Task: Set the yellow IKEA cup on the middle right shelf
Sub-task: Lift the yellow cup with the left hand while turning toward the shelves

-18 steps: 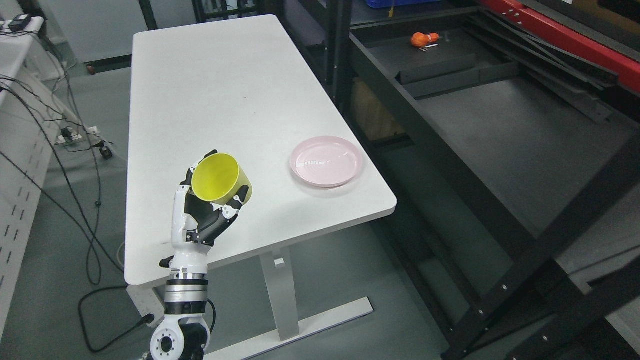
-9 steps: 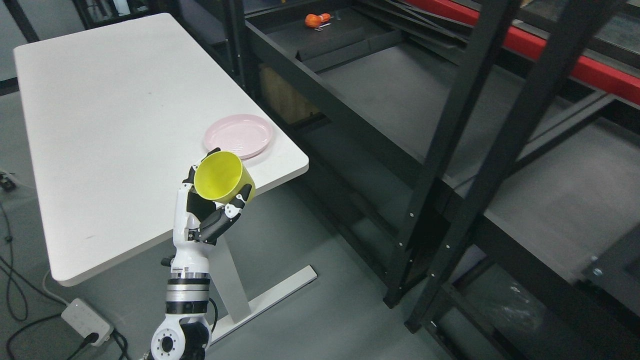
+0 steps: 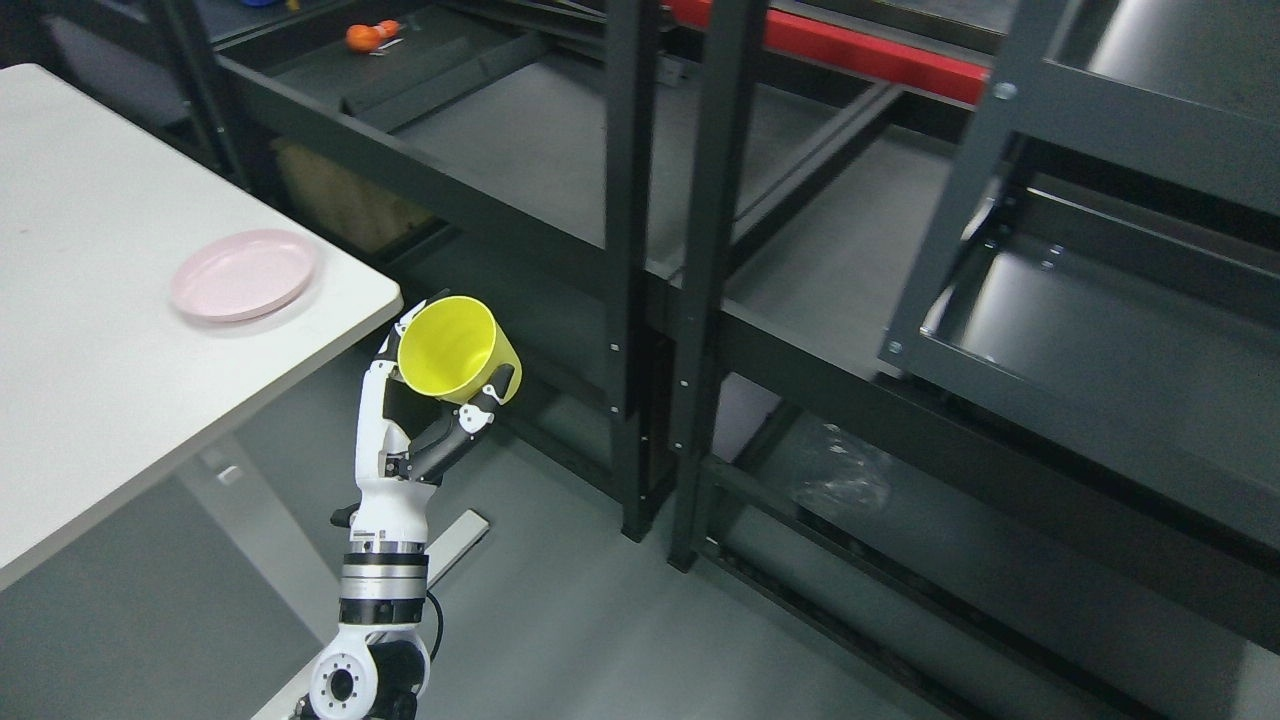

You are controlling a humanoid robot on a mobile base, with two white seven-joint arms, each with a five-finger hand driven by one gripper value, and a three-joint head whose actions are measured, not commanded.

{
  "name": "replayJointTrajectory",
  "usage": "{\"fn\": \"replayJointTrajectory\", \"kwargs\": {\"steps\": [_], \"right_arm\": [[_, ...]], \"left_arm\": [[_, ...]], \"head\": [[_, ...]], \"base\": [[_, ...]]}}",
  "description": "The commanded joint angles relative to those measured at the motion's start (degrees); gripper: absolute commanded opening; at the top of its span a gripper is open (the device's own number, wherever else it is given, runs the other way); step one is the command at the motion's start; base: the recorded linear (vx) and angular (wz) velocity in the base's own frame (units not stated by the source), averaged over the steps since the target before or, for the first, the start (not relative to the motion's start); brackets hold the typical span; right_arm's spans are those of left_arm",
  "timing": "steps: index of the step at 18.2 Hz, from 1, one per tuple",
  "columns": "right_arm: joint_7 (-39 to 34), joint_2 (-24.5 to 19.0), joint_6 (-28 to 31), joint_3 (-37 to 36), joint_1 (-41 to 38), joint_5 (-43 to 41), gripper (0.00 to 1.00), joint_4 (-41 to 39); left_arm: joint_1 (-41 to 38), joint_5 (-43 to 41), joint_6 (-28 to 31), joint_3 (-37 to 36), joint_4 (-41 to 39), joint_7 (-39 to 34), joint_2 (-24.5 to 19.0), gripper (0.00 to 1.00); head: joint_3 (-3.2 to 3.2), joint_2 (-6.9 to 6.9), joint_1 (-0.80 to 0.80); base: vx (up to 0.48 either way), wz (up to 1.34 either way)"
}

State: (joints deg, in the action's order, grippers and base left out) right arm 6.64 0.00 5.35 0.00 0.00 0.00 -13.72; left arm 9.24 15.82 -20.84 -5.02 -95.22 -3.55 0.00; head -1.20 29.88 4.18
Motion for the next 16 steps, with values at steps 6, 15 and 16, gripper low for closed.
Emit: {"fn": "replayJointTrajectory", "kwargs": {"steps": [6,15,16], "right_arm": [[0.0,1.0,0.0,1.0,-0.8,-1.4,0.99,0.0],[0.0,1.0,0.0,1.0,-0.8,-1.4,0.99,0.0],[0.0,1.0,0.0,1.0,-0.8,-1.4,0.99,0.0]], "left_arm": [[0.6,0.0,-0.9,-7.8,-0.6,0.0,-1.0,0.02],[11.1,-0.3,-1.5,-11.3,-0.5,-0.1,-1.0,0.02],[12.5,-0.6,-1.5,-11.7,-0.5,0.0,-1.0,0.02]], "head": [[0.0,0.0,0.0],[0.0,-0.02,0.0],[0.0,-0.02,0.0]], "base": [[-0.206,-0.85],[-0.07,-0.64],[0.066,-0.02]]}}
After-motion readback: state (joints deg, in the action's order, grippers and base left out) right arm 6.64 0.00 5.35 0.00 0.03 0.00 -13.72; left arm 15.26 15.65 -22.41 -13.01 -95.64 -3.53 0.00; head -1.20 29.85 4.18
